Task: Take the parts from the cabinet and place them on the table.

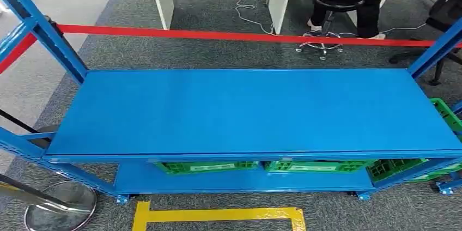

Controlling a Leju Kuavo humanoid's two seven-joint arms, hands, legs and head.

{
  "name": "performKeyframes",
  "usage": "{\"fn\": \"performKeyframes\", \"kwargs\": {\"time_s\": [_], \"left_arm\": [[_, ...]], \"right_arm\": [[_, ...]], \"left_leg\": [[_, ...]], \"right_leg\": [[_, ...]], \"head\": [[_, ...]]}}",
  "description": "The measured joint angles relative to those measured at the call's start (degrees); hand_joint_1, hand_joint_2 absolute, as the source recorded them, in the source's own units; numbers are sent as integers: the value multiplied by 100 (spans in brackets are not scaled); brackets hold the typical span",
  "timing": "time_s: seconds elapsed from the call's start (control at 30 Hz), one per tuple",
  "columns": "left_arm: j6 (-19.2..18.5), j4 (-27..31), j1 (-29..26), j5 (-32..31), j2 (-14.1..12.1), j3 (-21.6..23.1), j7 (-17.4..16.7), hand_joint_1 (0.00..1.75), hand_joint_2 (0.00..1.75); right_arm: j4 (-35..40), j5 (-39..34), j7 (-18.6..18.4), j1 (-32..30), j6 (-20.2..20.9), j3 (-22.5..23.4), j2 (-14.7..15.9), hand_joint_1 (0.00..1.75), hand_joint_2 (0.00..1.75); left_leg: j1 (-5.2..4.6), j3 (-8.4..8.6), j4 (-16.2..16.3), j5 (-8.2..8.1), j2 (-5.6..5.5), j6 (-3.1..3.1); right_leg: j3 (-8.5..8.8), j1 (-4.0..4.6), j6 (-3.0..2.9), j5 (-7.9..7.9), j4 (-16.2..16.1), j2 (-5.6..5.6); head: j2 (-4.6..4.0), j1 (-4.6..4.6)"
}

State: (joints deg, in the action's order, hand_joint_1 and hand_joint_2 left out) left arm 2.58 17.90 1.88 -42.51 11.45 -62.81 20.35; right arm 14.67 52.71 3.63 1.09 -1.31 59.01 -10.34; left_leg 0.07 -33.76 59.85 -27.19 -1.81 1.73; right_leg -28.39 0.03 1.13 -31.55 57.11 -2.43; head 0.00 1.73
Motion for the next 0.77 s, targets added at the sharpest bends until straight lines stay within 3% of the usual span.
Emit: {"fn": "performKeyframes", "kwargs": {"time_s": [0.13,0.17,0.23,0.27,0.43,0.47,0.5,0.77], "left_arm": [[-17,0,-84,358,-98,507,-166,0,0],[-17,2,-100,444,-118,627,-210,0,0],[-22,2,-139,618,-166,880,-290,0,0],[-24,2,-158,695,-188,990,-326,0,0],[-59,4,-264,1128,-304,1615,-531,0,0],[-63,4,-283,1217,-328,1735,-573,0,0],[-70,4,-304,1311,-352,1867,-621,0,175],[-107,55,-470,2004,-529,2858,-944,0,175]], "right_arm": [[46,-446,-33,-59,4,-461,79,0,0],[63,-551,-39,-77,4,-570,96,0,175],[85,-751,-52,-112,9,-806,142,0,175],[105,-866,-59,-130,11,-911,157,0,0],[177,-1399,-96,-223,24,-1493,260,0,0],[186,-1510,-103,-240,26,-1609,280,0,175],[208,-1626,-111,-263,31,-1731,297,0,175],[330,-2480,-173,-415,42,-2661,467,0,175]], "left_leg": [[2,3,-3,0,0,-1],[2,3,-4,0,0,-1],[2,3,-6,-1,0,-2],[2,3,-6,-1,0,-2],[2,2,-6,-1,0,-2],[2,2,-6,-1,0,-2],[1,3,-6,-1,0,-2],[1,4,-6,-1,0,-2]], "right_leg": [[0,1,-6,-5,1,0],[0,2,-8,-7,2,1],[1,2,-8,-8,2,1],[1,2,-8,-9,2,1],[1,2,-8,-10,2,2],[1,2,-8,-10,2,2],[1,2,-8,-10,2,2],[2,1,-8,-10,2,2]], "head": [[0,0],[0,0],[0,0],[0,2],[0,2],[0,0],[0,2],[0,0]]}}
